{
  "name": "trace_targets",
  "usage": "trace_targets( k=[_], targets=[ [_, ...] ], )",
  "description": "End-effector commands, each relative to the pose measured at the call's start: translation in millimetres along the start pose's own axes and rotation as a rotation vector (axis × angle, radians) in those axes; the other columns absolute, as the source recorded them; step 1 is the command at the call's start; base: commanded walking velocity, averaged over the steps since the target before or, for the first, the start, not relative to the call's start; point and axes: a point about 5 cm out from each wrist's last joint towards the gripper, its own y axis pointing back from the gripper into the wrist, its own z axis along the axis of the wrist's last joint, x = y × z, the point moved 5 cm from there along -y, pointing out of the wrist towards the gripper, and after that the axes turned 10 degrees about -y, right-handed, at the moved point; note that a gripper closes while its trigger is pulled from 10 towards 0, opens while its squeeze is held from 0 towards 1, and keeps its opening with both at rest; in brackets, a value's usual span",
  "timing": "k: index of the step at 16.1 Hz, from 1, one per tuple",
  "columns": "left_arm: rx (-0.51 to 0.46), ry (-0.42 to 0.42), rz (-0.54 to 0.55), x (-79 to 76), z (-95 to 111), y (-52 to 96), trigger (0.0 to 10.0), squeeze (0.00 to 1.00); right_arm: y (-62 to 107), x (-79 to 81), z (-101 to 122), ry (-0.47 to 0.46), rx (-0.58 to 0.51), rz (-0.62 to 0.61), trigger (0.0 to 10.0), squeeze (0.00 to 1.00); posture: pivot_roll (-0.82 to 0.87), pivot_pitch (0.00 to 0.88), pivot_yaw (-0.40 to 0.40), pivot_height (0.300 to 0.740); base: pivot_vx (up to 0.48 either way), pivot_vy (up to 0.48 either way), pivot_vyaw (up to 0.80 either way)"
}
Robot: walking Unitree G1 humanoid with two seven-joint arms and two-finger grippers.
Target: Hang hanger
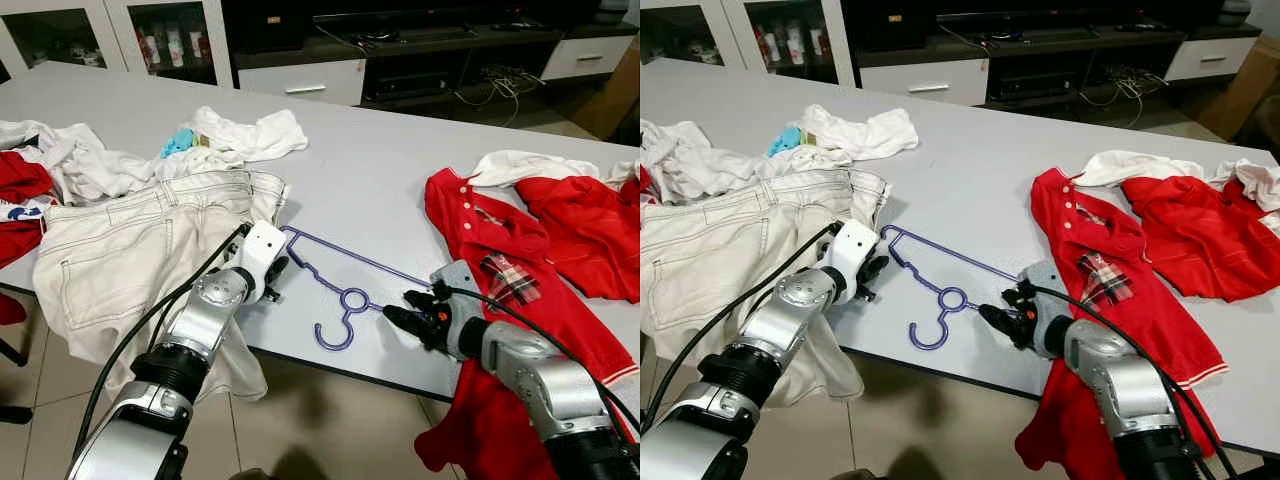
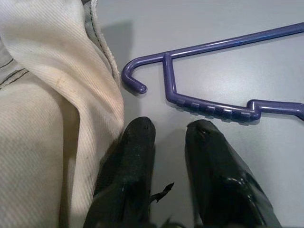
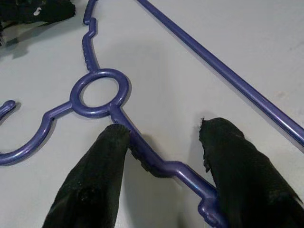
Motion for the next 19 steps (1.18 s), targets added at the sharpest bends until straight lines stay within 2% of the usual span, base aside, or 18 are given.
trace_targets(
  k=[1, 6, 8, 13, 19],
  targets=[
    [-0.012, -0.017, 0.009, 4.8, 6, -1.3, 10.0, 0.00, 7.6, -12.7, -15, -0.032, 0.054, -0.049, 10.0, 0.00, -0.09, 0.000, 0.009, 0.740, 0.000, 0.000, 0.00],
    [-0.011, -0.019, 0.017, 7.8, 6, -1.1, 10.0, 0.00, 18.3, -13.2, -29, -0.015, 0.109, -0.021, 10.0, 0.00, -0.09, 0.000, 0.008, 0.740, 0.000, 0.000, 0.00],
    [-0.014, -0.021, 0.032, 15.8, 8, -0.8, 10.0, 0.00, 22.7, -11.0, -36, -0.002, 0.142, 0.003, 10.0, 0.00, -0.09, 0.000, 0.007, 0.740, 0.000, 0.000, 0.00],
    [0.004, -0.044, 0.049, 34.4, 3, 2.8, 10.0, 0.00, 23.5, -18.9, -39, -0.023, 0.147, -0.039, 10.0, 0.00, -0.09, 0.000, 0.009, 0.740, 0.000, 0.000, 0.00],
    [0.020, -0.043, 0.045, 32.5, -3, 3.1, 10.0, 0.00, 36.1, -37.5, -48, -0.034, 0.201, -0.091, 10.0, 0.00, -0.09, 0.000, 0.009, 0.740, 0.000, 0.000, 0.00]
  ],
)
